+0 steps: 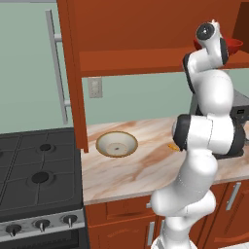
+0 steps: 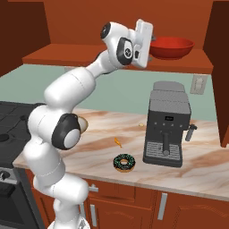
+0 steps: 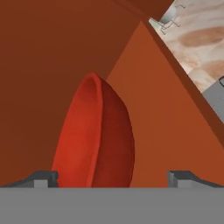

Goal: Pick both bowls and place them on the counter. Then place the shrimp in one bowl and place the donut in the other bowl.

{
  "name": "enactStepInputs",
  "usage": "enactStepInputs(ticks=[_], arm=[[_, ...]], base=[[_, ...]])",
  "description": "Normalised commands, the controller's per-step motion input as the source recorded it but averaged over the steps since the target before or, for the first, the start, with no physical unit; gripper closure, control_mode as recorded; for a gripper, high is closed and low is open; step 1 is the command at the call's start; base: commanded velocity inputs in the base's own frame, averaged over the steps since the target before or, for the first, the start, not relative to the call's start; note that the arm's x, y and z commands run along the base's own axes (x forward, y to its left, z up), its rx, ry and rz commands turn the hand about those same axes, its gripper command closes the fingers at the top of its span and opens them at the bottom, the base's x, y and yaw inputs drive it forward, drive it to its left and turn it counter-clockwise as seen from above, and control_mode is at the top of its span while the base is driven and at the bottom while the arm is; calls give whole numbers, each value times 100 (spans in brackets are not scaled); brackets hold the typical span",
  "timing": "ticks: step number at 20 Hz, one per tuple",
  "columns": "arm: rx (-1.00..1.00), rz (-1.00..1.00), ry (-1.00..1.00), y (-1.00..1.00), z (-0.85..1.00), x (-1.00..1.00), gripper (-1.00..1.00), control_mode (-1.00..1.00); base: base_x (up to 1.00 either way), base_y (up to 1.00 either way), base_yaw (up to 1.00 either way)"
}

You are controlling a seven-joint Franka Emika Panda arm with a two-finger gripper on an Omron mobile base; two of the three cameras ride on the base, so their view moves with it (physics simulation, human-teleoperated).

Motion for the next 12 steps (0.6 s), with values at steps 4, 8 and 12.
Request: enactStepInputs(ticks=[4,8,12], arm=[[0,0,0,-15,0,14,-100,-100],[0,0,3,-14,0,20,-100,-100],[1,0,7,-11,-3,13,-100,-100]], base=[[0,0,0],[0,0,0],[0,0,0]])
